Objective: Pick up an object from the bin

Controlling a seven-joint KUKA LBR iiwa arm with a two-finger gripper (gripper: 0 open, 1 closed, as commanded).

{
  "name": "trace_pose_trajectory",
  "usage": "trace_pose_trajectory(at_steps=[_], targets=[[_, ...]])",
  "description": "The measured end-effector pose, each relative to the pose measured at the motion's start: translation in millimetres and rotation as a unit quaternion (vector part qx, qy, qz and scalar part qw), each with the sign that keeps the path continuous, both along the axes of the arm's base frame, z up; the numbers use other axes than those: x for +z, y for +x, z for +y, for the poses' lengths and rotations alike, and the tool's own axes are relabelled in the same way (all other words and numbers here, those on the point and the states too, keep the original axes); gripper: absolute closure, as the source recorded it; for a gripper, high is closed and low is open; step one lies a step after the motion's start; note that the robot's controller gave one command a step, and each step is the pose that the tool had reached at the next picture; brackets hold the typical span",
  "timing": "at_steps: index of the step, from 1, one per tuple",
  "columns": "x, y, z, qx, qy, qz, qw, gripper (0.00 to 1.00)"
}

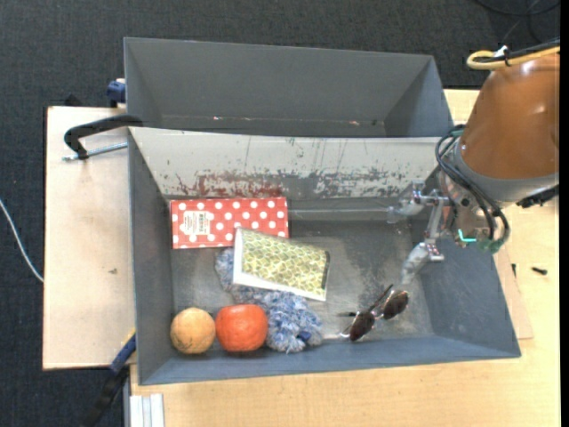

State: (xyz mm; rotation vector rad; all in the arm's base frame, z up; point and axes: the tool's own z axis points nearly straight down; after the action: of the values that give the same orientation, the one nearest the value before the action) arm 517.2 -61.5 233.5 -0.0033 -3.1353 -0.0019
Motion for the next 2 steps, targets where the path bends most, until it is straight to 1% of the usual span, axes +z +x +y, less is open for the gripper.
trace_pose_trajectory(at_steps=[1,2], targets=[[4,0.8,0,0.001,0.000,-0.0033,1.0000,0.00],[-23,-1.7,7,0.032,-0.001,-0.0073,0.9995,0.00]])
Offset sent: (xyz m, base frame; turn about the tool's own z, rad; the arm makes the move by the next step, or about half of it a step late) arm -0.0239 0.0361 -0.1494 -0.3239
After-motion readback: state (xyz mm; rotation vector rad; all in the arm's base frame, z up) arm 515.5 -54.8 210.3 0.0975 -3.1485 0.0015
